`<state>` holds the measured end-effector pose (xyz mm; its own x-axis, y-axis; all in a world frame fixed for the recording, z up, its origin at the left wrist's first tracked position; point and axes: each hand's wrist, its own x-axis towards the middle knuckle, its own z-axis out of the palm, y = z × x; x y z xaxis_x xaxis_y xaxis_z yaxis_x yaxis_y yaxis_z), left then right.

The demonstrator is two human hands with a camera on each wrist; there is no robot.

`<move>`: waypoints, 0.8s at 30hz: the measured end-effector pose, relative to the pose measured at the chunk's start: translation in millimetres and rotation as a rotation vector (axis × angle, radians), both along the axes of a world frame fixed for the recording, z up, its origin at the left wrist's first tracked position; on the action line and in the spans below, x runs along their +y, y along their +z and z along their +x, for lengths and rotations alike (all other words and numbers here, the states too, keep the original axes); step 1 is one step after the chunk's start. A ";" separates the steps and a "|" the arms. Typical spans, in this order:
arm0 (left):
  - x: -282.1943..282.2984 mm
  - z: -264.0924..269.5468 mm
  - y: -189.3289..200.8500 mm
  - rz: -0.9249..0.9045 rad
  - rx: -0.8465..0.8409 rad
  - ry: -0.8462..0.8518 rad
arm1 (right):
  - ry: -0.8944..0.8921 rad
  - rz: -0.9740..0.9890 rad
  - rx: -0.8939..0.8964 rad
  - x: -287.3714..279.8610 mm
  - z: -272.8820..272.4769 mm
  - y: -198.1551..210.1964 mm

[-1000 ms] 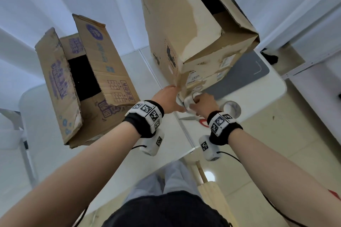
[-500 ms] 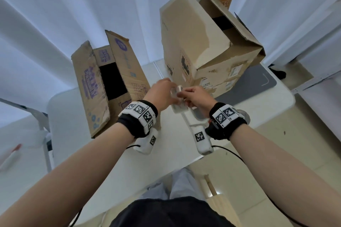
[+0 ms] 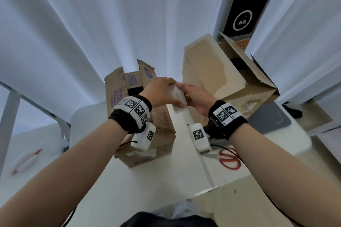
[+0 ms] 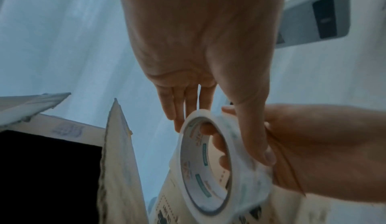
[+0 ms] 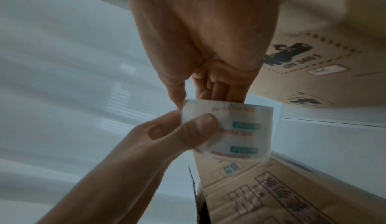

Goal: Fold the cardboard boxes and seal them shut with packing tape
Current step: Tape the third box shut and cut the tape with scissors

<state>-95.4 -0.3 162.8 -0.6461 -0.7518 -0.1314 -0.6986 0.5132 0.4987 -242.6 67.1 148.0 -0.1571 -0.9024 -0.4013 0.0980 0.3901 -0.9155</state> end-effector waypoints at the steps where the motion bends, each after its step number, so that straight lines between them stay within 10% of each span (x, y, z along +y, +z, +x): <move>1: -6.1 2.5 3.3 0.028 0.023 0.007 | 0.015 -0.004 0.013 -4.2 0.1 2.4; 24: -35.9 51.6 19.3 0.459 0.296 0.321 | 0.271 -0.141 0.184 -64.4 14.3 18.2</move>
